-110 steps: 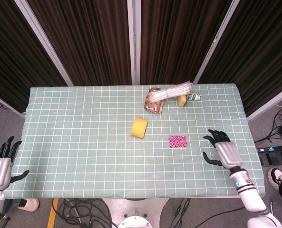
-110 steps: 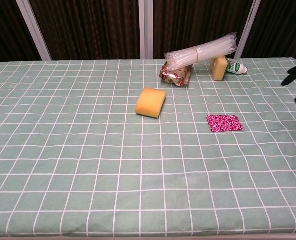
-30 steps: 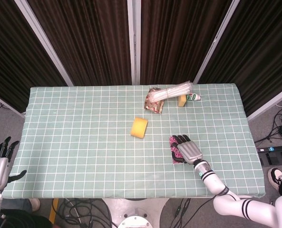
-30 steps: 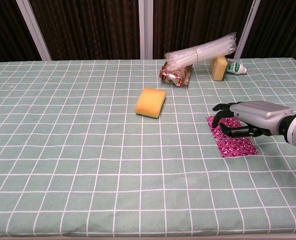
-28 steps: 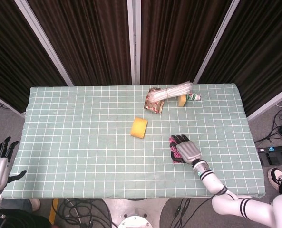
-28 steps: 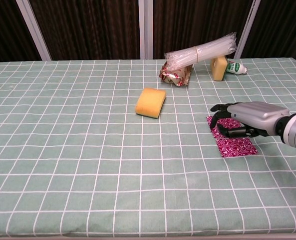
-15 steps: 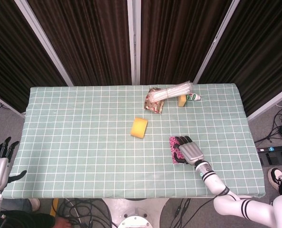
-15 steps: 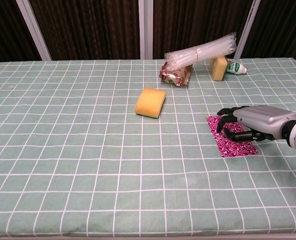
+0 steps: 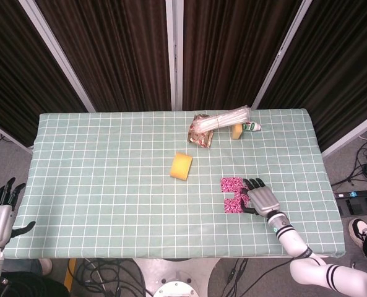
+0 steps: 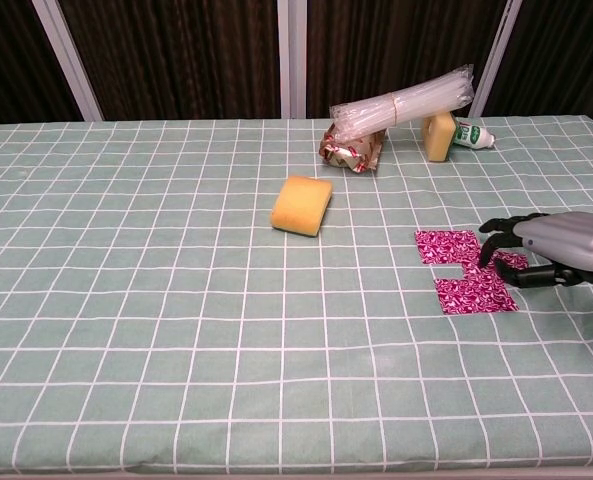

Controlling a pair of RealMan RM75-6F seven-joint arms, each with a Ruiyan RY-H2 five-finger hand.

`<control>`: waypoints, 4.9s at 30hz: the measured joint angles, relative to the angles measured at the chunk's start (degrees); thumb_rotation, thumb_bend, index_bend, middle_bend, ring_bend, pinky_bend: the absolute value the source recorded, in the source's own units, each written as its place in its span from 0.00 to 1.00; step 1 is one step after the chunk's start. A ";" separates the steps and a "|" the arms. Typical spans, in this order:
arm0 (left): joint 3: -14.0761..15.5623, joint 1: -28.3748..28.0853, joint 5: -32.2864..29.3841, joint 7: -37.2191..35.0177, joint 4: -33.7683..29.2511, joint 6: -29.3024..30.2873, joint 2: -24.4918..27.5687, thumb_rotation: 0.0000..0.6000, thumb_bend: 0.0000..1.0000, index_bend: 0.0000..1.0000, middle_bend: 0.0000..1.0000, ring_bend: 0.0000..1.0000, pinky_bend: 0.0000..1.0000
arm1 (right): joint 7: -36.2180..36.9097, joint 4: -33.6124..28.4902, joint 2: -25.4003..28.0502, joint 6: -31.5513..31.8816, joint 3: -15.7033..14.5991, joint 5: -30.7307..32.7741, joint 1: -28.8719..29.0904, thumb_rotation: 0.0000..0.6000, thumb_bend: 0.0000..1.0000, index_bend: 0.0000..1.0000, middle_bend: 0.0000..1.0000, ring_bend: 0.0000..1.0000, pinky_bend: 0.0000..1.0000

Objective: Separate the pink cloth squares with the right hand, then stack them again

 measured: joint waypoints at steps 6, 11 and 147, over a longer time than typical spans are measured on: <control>-0.04 -0.20 0.04 0.16 -0.05 -0.23 -0.09 1.00 0.09 0.17 0.10 0.10 0.17 | 0.37 -0.80 2.36 0.97 -1.09 0.09 -1.80 0.10 0.56 0.27 0.02 0.00 0.00; -0.07 -0.16 0.00 0.22 -0.06 -0.11 -0.15 1.00 0.09 0.17 0.10 0.10 0.17 | 0.65 -1.97 4.07 2.25 -1.64 -0.32 -3.01 0.10 0.56 0.27 0.02 0.00 0.00; 0.48 1.21 -0.20 -1.95 0.21 0.03 0.03 1.00 0.09 0.17 0.10 0.10 0.17 | -1.87 14.69 -12.52 -2.11 8.08 6.05 6.98 0.94 0.19 0.39 0.07 0.00 0.00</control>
